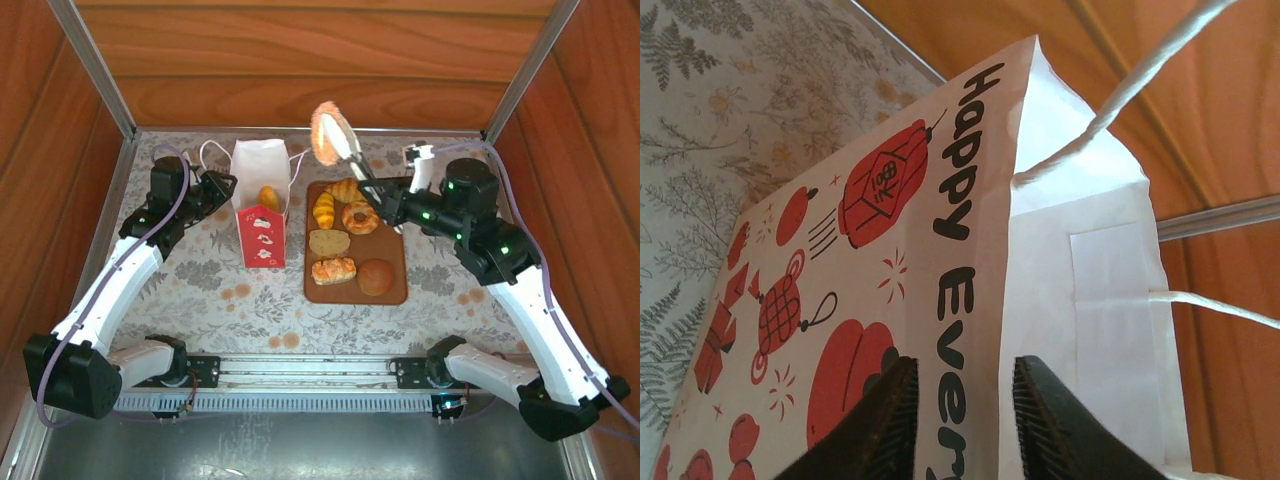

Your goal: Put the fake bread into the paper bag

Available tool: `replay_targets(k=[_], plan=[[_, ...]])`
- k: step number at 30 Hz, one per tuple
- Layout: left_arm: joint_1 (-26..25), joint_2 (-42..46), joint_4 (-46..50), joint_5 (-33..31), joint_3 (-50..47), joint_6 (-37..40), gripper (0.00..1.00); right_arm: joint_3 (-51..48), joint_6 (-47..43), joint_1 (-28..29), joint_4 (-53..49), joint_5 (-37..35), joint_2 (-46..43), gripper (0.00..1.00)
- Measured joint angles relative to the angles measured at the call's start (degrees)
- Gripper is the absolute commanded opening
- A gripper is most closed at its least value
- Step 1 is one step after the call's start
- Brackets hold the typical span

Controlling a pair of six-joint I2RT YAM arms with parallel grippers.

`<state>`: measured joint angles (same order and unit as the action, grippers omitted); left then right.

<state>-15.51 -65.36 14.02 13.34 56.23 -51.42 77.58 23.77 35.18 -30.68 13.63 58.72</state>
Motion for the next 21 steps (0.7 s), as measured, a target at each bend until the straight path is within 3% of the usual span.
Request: replay_targets(k=[11, 21], plan=[[0.0, 0.5, -0.4, -0.2, -1.1, -0.1, 0.15, 11.2, -5.3, 10.8, -0.2, -3.4, 14.1, 0.23], [0.0, 1.0, -1.0, -0.9, -1.9, -0.8, 0.10, 19.5, -8.8, 15.1, -7.7, -10.0, 24.5, 0.24]])
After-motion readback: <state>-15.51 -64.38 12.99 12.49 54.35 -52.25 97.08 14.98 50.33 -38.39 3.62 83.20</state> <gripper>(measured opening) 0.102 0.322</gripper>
